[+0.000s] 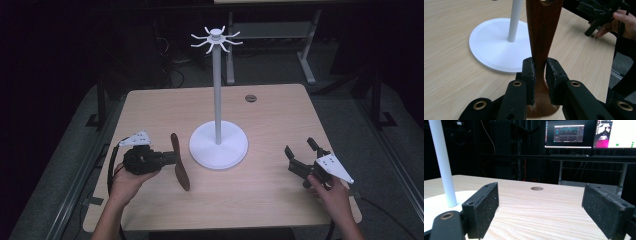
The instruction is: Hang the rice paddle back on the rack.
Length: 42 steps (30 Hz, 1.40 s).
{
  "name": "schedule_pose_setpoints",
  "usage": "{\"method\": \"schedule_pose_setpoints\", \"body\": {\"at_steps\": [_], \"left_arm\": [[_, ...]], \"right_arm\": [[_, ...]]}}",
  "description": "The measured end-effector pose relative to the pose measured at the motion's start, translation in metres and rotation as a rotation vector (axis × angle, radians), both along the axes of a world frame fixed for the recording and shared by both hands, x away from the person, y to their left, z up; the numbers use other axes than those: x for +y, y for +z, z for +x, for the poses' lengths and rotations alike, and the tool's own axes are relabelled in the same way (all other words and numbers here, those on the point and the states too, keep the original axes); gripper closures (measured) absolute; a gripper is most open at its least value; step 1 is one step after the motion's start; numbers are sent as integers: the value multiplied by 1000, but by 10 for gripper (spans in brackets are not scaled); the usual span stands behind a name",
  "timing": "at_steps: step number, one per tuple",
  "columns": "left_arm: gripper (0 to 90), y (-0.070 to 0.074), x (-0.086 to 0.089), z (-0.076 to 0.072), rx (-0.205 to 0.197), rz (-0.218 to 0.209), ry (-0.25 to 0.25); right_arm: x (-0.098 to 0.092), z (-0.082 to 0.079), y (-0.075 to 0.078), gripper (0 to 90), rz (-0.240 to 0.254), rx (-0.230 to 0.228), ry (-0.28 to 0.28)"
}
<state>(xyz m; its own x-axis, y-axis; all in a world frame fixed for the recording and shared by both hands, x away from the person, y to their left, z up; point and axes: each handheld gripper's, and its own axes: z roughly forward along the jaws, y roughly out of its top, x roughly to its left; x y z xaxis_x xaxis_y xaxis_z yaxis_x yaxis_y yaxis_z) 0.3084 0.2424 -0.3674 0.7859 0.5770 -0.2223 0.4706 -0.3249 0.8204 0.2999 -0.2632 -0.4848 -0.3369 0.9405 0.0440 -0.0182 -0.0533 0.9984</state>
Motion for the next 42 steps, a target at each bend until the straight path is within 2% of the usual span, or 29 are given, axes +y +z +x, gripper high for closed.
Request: {"method": "schedule_pose_setpoints", "body": {"at_steps": [13, 20, 26, 32, 42], "left_arm": [[780, 12, 3, 7, -24, -14, 5], [780, 25, 5, 13, -56, -47, 12], [780, 40, 5, 21, -88, -52, 12], [780, 58, 4, 31, -116, -76, 9], [780, 89, -3, 45, -167, -81, -14]], "right_arm": [[0, 0, 0, 133, 1, 4, -1], [0, 0, 0, 133, -1, 4, -2], [0, 0, 0, 133, 1, 4, -2], [0, 0, 0, 133, 3, 5, -1], [0, 1, 0, 133, -1, 6, -2]]}}
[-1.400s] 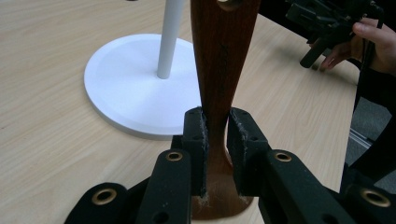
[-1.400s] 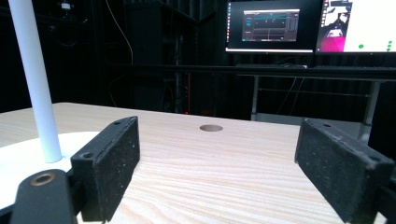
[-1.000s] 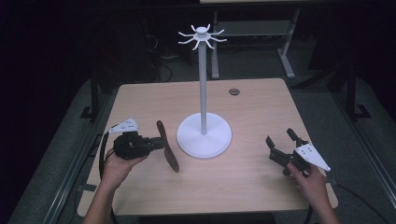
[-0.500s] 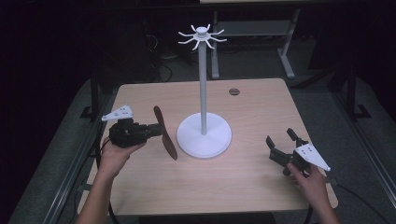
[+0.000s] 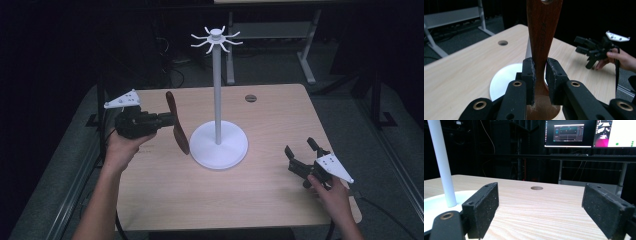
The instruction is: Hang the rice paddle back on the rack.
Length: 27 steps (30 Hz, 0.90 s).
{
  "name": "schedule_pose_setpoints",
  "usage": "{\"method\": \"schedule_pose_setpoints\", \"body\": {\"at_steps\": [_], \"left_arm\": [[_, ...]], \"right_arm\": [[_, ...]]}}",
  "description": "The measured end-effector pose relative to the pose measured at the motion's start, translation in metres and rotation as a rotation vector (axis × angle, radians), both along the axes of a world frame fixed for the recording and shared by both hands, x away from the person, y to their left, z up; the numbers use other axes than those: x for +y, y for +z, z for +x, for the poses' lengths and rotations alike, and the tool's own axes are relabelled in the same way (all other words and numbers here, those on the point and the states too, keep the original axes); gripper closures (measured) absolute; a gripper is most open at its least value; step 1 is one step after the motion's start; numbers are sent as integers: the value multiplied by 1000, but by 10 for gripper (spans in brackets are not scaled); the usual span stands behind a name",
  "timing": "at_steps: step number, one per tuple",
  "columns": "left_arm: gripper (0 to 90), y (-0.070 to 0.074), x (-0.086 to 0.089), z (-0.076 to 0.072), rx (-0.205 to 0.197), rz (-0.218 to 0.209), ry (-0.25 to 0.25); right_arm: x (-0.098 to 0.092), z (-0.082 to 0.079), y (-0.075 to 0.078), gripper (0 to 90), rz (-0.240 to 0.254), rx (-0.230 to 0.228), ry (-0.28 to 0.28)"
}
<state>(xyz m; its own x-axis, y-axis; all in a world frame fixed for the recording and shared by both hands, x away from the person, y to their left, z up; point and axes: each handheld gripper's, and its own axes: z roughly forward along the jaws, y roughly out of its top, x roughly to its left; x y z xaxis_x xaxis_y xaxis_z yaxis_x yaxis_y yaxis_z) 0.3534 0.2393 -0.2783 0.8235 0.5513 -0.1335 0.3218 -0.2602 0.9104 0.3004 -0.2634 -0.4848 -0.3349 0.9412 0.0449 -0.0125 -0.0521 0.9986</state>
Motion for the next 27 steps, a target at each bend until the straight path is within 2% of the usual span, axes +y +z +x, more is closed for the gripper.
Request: {"method": "schedule_pose_setpoints", "body": {"at_steps": [14, 27], "left_arm": [[780, 49, -18, 20, -73, -16, -39], [779, 78, -28, 33, -111, -39, -61]], "right_arm": [[0, 0, 0, 133, 2, 0, 0], [0, 0, 0, 133, 3, 0, 1]]}}
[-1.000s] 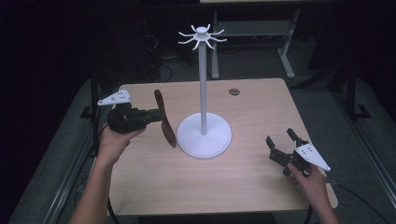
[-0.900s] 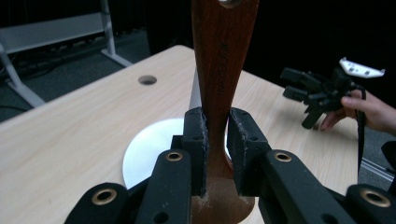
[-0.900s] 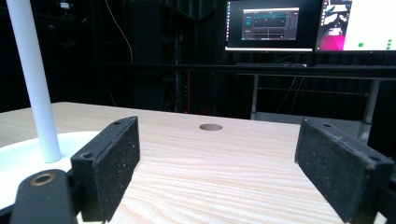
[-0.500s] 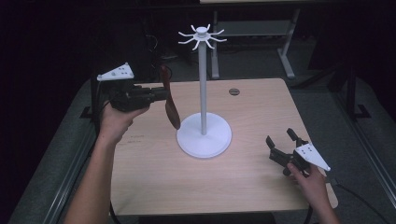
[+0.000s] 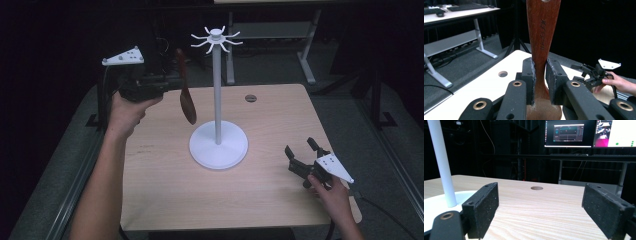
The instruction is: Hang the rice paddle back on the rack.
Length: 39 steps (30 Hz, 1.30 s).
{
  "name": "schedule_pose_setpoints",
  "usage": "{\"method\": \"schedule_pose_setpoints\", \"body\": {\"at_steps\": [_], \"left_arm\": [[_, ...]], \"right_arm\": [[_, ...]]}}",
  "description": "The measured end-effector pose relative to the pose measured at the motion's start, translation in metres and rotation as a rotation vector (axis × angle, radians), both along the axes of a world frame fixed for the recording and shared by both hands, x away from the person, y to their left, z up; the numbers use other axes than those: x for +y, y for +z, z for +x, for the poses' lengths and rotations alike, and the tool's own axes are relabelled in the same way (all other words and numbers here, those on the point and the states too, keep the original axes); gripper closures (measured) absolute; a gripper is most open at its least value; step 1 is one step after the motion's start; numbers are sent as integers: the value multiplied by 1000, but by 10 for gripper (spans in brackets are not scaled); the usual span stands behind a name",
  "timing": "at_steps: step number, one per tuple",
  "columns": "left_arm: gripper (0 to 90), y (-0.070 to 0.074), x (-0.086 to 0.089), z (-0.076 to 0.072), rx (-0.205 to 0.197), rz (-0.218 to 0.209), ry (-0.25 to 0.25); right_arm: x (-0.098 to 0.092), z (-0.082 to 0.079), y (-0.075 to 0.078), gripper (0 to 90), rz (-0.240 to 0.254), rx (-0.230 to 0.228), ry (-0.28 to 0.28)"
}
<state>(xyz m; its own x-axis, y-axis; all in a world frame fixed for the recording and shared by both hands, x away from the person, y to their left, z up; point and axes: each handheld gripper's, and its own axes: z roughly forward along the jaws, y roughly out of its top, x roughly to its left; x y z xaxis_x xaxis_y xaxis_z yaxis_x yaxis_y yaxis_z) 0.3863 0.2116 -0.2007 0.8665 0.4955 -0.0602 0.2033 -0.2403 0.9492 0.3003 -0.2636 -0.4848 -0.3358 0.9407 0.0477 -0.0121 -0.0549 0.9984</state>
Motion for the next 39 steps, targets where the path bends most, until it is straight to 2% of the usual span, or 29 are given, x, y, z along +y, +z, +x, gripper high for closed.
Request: {"method": "schedule_pose_setpoints", "body": {"at_steps": [6, 10, 27, 39], "left_arm": [[779, 12, -8, 4, -18, 5, -13], [779, 16, -13, 6, -20, 11, -16], [779, 17, -35, 18, -7, 24, -40], [776, 14, -37, 22, 10, 32, -58]], "right_arm": [[0, 0, 0, 133, 1, -1, 0], [0, 0, 0, 133, 3, -3, 0], [0, 0, 0, 133, 5, -4, -1], [0, 0, 0, 133, 5, -6, 0]]}}
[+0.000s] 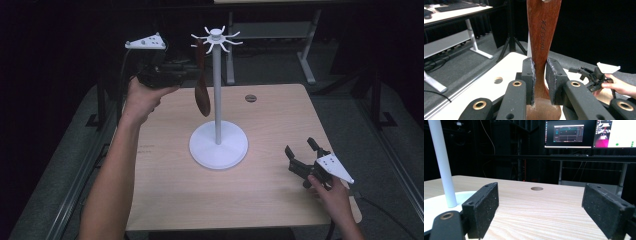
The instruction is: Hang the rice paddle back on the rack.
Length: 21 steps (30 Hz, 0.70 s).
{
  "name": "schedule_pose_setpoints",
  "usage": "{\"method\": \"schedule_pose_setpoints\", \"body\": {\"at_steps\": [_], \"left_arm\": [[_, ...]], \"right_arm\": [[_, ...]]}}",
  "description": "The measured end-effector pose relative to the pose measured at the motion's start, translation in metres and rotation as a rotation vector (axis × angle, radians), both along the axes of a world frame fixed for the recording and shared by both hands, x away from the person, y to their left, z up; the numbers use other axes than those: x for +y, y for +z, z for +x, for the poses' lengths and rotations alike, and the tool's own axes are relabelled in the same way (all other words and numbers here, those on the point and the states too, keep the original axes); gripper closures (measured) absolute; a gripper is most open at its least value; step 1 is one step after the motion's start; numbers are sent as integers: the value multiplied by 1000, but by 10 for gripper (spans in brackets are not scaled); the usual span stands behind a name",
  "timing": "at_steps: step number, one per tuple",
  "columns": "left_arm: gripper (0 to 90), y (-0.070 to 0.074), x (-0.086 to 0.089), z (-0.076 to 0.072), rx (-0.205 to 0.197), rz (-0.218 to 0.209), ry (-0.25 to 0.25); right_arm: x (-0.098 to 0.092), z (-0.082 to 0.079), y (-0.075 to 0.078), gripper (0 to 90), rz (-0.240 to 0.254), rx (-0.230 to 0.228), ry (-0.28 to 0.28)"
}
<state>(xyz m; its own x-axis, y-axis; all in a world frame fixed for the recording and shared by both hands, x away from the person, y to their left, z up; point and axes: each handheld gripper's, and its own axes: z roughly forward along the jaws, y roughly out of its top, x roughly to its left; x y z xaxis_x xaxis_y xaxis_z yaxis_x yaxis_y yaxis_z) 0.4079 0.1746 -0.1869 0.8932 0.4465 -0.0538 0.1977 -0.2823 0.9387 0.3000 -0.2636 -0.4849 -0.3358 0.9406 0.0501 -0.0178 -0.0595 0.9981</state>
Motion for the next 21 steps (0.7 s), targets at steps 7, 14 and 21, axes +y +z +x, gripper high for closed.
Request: {"method": "schedule_pose_setpoints", "body": {"at_steps": [7, 14, 21], "left_arm": [[736, 0, 3, 1, 3, 5, 8], [662, 1, 8, -1, -3, -1, 15], [602, -3, 14, -3, -6, 13, 20]], "right_arm": [[0, 0, 0, 133, 1, 0, 0], [0, 0, 0, 133, 0, 0, 0], [0, 0, 0, 133, 2, 1, 0]]}}
